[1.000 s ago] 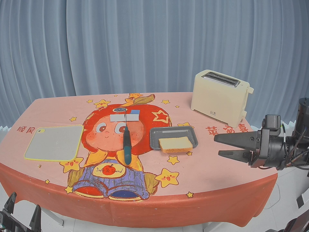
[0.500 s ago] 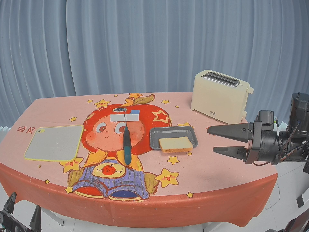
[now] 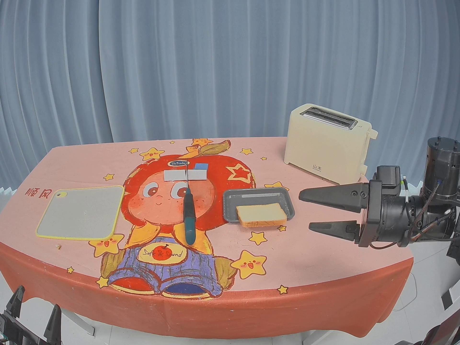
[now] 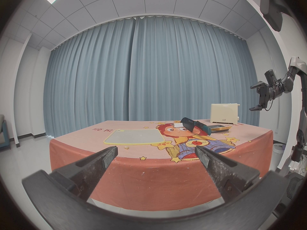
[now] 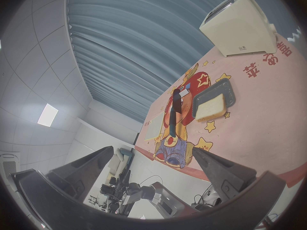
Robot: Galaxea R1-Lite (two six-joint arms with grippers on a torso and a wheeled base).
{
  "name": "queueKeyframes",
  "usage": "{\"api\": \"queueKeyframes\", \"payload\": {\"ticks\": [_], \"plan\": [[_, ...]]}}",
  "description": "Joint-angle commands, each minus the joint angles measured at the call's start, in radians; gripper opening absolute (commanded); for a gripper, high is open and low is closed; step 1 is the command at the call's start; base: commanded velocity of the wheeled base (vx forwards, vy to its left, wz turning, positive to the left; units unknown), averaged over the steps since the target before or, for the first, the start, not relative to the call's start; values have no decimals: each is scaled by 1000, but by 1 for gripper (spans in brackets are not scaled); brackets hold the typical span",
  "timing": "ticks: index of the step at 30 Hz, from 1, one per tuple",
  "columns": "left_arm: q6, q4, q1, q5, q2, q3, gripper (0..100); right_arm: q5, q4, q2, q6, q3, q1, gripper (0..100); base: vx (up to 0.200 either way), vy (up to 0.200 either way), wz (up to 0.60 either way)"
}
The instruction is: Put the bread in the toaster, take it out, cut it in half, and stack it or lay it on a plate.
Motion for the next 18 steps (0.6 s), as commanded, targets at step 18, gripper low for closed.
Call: {"api": "queueKeyframes", "payload": {"ticks": [18], "plan": [[0,0,0,0,-16,18,100,3,-20,123,61,-35,-17,100,0,0,0]]}}
